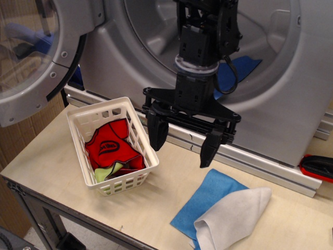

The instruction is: Take clothes out of laundry machine

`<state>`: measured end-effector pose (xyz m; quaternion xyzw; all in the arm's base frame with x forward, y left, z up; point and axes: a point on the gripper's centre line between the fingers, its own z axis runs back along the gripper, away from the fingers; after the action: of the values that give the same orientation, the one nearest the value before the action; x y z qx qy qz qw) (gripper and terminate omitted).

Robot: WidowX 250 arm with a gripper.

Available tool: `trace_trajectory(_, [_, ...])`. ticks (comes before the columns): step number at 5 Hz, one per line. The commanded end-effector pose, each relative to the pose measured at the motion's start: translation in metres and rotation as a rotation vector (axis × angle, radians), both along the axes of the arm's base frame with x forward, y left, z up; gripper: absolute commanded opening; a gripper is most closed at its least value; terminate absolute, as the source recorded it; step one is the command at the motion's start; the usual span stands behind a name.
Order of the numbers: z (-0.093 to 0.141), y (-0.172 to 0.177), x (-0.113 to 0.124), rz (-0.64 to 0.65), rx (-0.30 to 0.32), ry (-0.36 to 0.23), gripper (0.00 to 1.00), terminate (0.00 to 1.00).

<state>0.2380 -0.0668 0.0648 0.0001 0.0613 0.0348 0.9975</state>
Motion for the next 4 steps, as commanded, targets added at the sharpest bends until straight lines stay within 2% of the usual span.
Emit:
trace_trajectory(1, [0.000, 0.000, 0.000, 0.000, 0.000, 0.000, 1.00, 0.00])
trace_trajectory(3, [0.000, 0.035, 0.041, -0.020, 0.052, -0.162, 1.00, 0.00])
trace_trajectory(4, [0.009, 0.036, 0.069, -0.132, 0.095, -0.276, 1.00, 0.00])
